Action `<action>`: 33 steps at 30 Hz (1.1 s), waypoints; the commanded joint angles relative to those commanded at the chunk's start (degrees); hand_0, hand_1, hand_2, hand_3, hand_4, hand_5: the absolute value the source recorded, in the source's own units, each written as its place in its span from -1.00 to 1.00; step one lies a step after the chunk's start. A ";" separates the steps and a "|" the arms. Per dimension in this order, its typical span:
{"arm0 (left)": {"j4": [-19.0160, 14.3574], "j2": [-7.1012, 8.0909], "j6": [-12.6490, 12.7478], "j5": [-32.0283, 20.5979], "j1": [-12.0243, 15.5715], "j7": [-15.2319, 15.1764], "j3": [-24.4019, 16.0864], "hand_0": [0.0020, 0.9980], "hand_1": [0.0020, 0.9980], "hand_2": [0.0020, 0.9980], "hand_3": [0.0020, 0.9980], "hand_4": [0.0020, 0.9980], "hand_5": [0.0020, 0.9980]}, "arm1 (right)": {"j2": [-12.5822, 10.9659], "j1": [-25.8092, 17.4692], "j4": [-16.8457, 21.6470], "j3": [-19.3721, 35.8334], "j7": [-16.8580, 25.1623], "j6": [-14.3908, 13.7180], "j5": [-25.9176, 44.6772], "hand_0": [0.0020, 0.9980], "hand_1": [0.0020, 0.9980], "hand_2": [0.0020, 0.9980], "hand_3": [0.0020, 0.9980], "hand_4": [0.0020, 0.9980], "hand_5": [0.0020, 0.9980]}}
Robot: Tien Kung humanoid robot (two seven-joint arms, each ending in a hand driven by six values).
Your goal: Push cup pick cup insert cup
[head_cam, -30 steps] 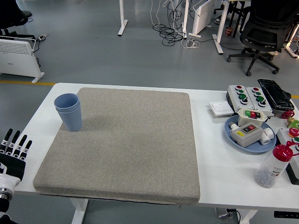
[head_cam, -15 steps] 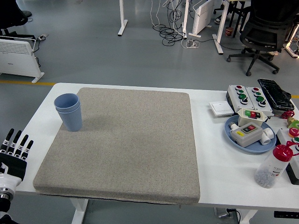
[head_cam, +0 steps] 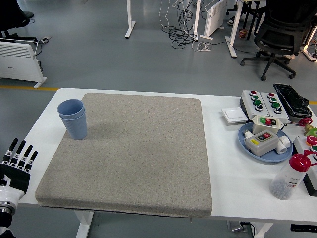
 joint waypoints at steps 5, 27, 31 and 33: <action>0.17 0.26 0.00 -0.03 0.44 -0.07 0.30 0.73 0.72 0.76 0.67 0.15 1.00 | 0.18 -0.51 -0.01 -0.26 0.12 0.01 0.51 0.49 0.36 0.36 0.13 -0.83 -0.02; 0.07 0.44 0.01 0.07 0.14 -0.14 -0.49 0.72 0.72 0.76 0.67 0.16 1.00 | 0.10 0.26 0.05 -2.12 0.90 0.37 2.65 0.49 0.36 0.37 0.13 -0.83 -0.02; 0.06 0.37 0.01 0.08 0.01 -0.13 -0.62 0.72 0.72 0.76 0.67 0.16 1.00 | 0.02 0.51 0.06 -2.39 1.04 0.41 3.02 0.49 0.36 0.37 0.13 -0.83 -0.02; 0.06 0.31 0.01 0.09 -0.04 -0.14 -0.73 0.72 0.72 0.76 0.67 0.16 1.00 | -0.01 0.59 0.06 -2.53 1.12 0.42 3.22 0.49 0.36 0.37 0.13 -0.83 -0.02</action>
